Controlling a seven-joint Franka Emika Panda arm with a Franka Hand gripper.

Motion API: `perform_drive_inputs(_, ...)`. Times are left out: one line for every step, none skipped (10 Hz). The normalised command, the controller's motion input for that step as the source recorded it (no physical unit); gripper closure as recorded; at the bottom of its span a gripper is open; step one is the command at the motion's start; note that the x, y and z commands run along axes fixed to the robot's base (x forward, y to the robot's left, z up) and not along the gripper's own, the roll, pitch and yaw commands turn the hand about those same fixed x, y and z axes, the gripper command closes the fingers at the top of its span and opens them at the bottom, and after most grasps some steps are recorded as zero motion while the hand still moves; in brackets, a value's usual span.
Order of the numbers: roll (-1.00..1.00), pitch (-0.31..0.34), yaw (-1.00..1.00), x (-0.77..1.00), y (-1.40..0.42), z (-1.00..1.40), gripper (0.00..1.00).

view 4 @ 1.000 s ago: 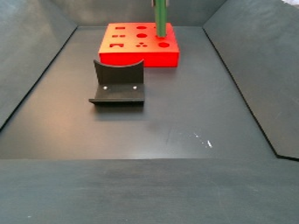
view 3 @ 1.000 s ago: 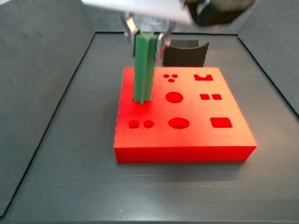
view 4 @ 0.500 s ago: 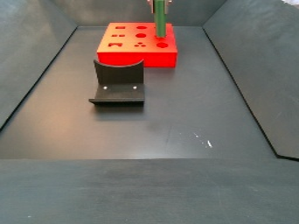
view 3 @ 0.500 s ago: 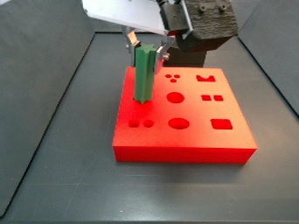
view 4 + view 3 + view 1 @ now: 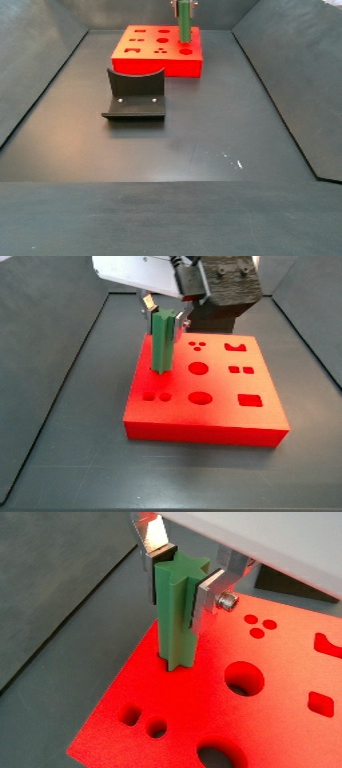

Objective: Insert the star object.

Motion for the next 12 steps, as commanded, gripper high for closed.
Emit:
perform_drive_inputs(-0.12, 0.000, 0.24, -0.01, 0.00, -0.88, 1.00)
perform_drive_inputs(-0.10, 0.000, 0.21, -0.11, 0.00, -0.90, 1.00)
perform_drive_inputs(0.07, 0.016, 0.00, -0.06, 0.00, -0.47, 1.00)
perform_drive_inputs(0.05, 0.124, -0.16, 0.00, 0.00, -0.41, 1.00)
perform_drive_inputs(0.02, 0.000, 0.00, 0.00, -0.01, 0.00, 1.00)
perform_drive_inputs(0.00, 0.034, 0.00, 0.00, 0.00, -0.26, 1.00)
perform_drive_inputs(0.16, 0.233, 0.06, 0.13, -0.11, -0.65, 1.00)
perform_drive_inputs(0.06, 0.259, 0.01, 0.23, 0.00, -0.70, 1.00)
perform_drive_inputs(0.13, 0.301, 0.00, 0.13, 0.00, -0.50, 1.00)
perform_drive_inputs(0.13, 0.317, 0.00, 0.09, 0.00, -0.44, 1.00)
perform_drive_inputs(0.04, 0.054, 0.00, 0.00, 0.00, -0.04, 1.00)
perform_drive_inputs(0.00, 0.000, 0.00, 0.00, 0.00, 0.00, 1.00)
